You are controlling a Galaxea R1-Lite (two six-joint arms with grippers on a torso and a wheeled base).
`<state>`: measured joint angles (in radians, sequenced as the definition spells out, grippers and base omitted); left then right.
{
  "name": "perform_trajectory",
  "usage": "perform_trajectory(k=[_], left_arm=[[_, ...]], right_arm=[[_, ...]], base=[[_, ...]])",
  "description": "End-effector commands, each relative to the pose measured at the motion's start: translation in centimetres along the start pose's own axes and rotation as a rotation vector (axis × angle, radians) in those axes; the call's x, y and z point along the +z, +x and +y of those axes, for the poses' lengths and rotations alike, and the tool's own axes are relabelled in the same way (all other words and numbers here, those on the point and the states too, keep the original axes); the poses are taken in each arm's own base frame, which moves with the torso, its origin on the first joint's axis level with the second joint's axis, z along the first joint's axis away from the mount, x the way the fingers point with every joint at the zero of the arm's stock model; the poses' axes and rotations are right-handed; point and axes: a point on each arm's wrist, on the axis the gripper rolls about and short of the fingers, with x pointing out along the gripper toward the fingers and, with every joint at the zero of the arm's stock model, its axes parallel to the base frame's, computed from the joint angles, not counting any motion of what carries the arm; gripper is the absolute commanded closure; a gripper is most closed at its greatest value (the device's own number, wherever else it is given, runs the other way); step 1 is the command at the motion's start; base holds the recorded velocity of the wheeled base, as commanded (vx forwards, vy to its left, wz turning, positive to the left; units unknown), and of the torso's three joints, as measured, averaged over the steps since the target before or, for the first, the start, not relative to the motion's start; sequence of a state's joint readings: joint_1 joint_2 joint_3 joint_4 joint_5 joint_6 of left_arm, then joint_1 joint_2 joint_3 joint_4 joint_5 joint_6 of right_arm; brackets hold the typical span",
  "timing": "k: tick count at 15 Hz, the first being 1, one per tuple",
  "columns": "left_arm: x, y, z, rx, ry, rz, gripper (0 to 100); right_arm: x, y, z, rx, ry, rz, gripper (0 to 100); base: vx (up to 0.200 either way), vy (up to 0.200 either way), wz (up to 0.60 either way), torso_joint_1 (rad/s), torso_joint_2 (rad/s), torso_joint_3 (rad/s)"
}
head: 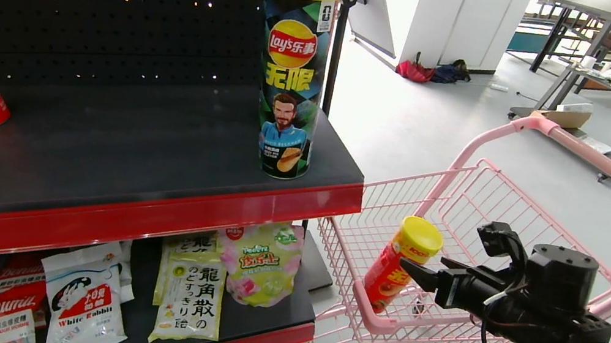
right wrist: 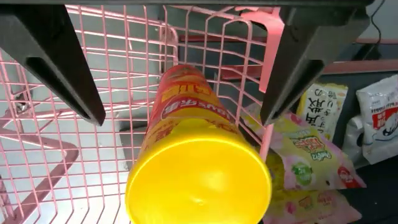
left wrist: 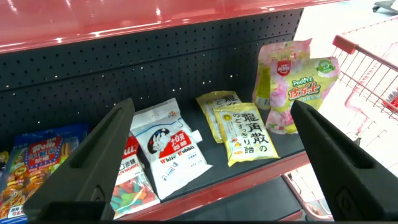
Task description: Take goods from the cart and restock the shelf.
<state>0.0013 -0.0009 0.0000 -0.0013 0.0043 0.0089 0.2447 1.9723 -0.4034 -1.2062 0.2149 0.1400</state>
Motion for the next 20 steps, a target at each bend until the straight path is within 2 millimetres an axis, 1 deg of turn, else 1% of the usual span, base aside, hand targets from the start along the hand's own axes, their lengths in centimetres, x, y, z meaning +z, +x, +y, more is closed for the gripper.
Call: perform_trajectory(k=[1,4,5,7,10,12,13,17,20], left_arm=[[0.0,0.0,0.0,0.001,0.000,0.001,0],[0.0,0.0,0.0,0.001,0.000,0.001,0],[0.0,0.0,0.0,0.001,0.002,0.001,0],[0.0,0.0,0.0,0.001,0.002,0.001,0],[0.0,0.0,0.0,0.001,0.005,0.001,0],[0.0,0.0,0.0,0.001,0.006,0.001,0],[0.0,0.0,0.0,0.001,0.006,-0.001,0],[0.0,0.0,0.0,0.001,0.006,-0.001,0],[0.0,0.0,0.0,0.001,0.005,0.001,0]], right_arm=[[-0.8,1.7,-0.5,-0.003,0.007,0.028,0],[-0.3,3.1,-0.7,0.000,0.010,0.002,0],[-0.2,3.8,-0.8,0.004,0.008,-0.003,0],[-0.3,4.6,-0.9,0.007,0.006,-0.005,0],[-0.3,5.6,-1.1,0.008,0.005,-0.010,0],[-0.4,5.8,-1.1,0.009,0.004,-0.008,0],[-0.4,5.9,-0.8,0.021,0.000,-0.018,100],[-0.2,6.1,0.4,0.054,-0.022,-0.048,100],[2.0,4.5,1.0,0.036,-0.038,-0.140,100]], base=[[0.000,0.000,0.00,0.000,0.00,0.000],[0.000,0.000,0.00,0.000,0.00,0.000],[0.000,0.000,0.00,0.000,0.00,0.000],[0.000,0.000,0.00,0.000,0.00,0.000],[0.000,0.000,0.00,0.000,0.00,0.000],[0.000,0.000,0.00,0.000,0.00,0.000],[0.000,0.000,0.00,0.000,0.00,0.000],[0.000,0.000,0.00,0.000,0.00,0.000],[0.000,0.000,0.00,0.000,0.00,0.000]])
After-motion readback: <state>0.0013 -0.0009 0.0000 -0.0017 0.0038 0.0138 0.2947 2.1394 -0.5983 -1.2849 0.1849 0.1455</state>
